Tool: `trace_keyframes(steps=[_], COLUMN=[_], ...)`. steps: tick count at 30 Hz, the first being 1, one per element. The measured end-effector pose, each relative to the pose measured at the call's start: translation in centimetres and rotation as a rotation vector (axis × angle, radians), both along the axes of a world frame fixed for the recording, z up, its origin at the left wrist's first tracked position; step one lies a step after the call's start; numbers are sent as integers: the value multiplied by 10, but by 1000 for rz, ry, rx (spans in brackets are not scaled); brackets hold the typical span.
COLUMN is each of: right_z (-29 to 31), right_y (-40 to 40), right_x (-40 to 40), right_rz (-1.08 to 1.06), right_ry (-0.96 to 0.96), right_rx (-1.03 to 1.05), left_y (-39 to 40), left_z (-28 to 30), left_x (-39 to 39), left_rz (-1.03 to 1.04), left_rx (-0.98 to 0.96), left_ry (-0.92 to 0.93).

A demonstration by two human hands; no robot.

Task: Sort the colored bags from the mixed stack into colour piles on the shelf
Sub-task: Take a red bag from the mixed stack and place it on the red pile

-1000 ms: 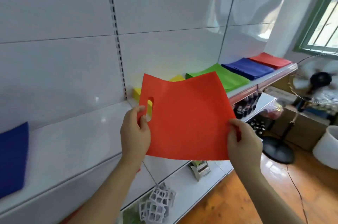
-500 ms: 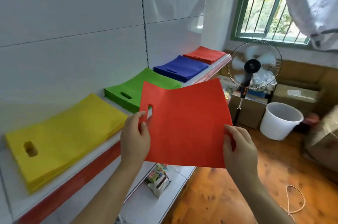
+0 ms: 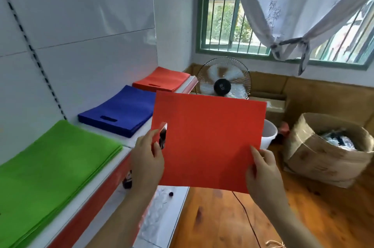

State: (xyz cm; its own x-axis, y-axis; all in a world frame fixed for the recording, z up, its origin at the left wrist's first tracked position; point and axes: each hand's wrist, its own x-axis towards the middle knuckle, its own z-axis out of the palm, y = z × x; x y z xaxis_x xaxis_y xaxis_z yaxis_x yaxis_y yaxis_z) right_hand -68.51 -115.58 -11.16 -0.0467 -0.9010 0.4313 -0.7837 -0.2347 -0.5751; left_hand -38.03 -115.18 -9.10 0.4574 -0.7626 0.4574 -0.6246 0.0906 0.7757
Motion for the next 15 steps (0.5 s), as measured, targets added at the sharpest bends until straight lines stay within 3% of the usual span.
trace_keyframes(steps=[7,15], right_z=[-7,9], right_y=[-148,-327], right_x=[-43,-62], right_rz=[-23,93], right_ry=[-14,-6], right_rx=[17,-25], left_y=[-146,-275], left_z=[-14,-6], left_x=[-41,-65], left_rz=[-27,121], left_rx=[70,71], left_ry=[-59,-47])
